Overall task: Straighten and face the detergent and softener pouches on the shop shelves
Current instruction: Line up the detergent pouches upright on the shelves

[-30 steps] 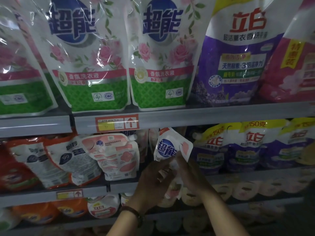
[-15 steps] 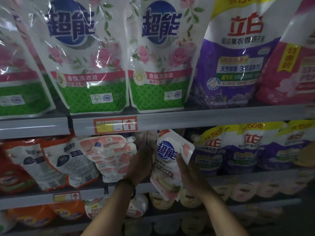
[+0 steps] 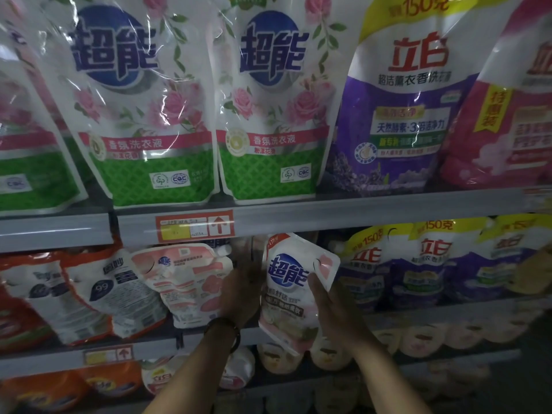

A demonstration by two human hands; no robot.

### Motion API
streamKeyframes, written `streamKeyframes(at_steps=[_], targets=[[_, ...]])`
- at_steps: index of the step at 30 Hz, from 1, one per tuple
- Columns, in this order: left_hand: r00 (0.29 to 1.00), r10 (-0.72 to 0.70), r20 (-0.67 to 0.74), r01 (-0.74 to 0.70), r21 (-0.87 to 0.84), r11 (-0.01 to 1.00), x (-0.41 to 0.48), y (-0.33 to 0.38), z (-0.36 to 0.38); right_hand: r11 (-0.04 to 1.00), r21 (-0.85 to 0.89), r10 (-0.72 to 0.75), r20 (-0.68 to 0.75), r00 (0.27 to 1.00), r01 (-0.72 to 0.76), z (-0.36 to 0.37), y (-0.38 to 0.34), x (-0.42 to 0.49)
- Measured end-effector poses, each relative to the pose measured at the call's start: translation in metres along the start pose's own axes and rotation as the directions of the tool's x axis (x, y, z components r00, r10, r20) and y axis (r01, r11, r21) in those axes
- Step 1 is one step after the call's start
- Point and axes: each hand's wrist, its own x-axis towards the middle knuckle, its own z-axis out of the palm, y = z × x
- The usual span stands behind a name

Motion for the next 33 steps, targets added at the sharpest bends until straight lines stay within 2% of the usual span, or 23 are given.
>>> streamKeyframes(at_steps=[5,8,12,16,19,25,29,33], targets=[[0.989,0.022,-0.147,-0.045,-0.154,0.987,-0.015,0.011,-0.003,0.999,0.047,-0.022,-0.043,0.999,0.024,-0.003,0.003,0.007],[0.978,-0.030,-0.207,-0.014,-0.208,0.978,-0.024,0.015,-0.002,0.997,0.059,-0.038,-0.080,0.996,0.042,-0.006,0.000,0.007],[0.968,-0.090,-0.234,0.011,-0.318,0.948,-0.025,0.008,-0.004,0.995,-0.061,-0.089,-0.130,0.987,0.082,-0.015,-0.002,0.013],[0.948,-0.089,-0.304,0.002,-0.276,0.961,-0.027,0.011,-0.018,0.967,-0.250,-0.108,-0.197,0.974,0.057,-0.021,-0.010,0.022],[0.934,-0.103,-0.342,0.010,-0.263,0.965,-0.026,0.008,-0.024,0.894,-0.448,-0.133,-0.252,0.959,0.006,-0.024,-0.018,0.028],[0.932,-0.110,-0.344,-0.010,-0.328,0.945,-0.033,0.004,-0.023,0.938,-0.345,-0.124,-0.225,0.966,0.040,-0.024,-0.022,0.038],[0.930,-0.111,-0.352,-0.004,-0.310,0.951,-0.036,0.003,-0.021,0.972,-0.235,-0.102,-0.305,0.947,0.029,-0.018,-0.013,0.043],[0.931,-0.107,-0.348,-0.009,-0.315,0.949,-0.039,0.003,-0.018,0.984,-0.170,-0.099,-0.323,0.941,0.045,-0.012,-0.008,0.041]])
